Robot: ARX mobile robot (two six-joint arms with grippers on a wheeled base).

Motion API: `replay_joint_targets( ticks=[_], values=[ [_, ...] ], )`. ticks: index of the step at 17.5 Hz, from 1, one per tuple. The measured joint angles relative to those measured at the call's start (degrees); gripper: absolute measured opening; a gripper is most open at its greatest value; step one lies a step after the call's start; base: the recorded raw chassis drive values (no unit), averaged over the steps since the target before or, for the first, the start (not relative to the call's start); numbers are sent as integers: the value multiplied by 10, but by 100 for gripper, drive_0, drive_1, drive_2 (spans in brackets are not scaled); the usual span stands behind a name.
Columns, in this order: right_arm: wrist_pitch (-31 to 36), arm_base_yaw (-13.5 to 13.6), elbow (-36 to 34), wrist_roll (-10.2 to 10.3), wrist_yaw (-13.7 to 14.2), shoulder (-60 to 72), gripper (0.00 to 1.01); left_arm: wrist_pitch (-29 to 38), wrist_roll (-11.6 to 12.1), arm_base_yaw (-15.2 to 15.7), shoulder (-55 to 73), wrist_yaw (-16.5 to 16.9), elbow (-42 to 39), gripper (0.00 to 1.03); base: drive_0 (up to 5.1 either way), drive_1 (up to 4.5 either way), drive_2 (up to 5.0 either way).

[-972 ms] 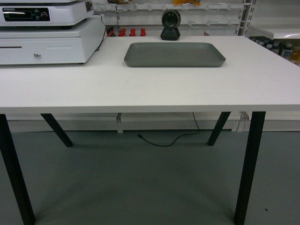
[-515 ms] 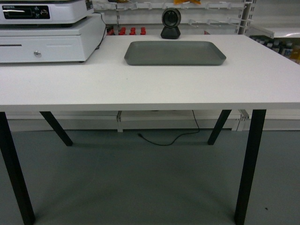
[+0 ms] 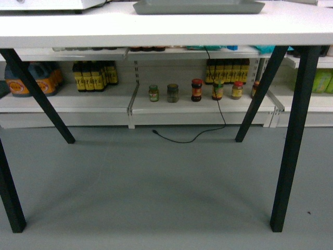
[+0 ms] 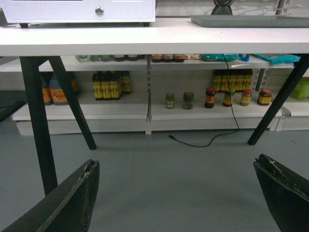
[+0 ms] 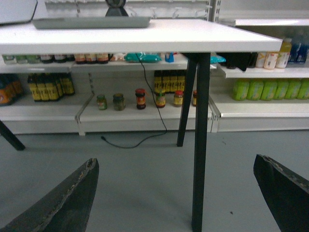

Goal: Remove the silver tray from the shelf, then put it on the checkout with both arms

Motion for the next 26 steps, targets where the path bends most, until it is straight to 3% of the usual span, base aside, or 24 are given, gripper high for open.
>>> replay_joint_targets(
  ticks=[26],
  values=[
    [-1, 0, 0, -2, -1, 0, 98, -2, 3, 0, 0, 0, 0, 98, 0, 0, 0]
  ],
)
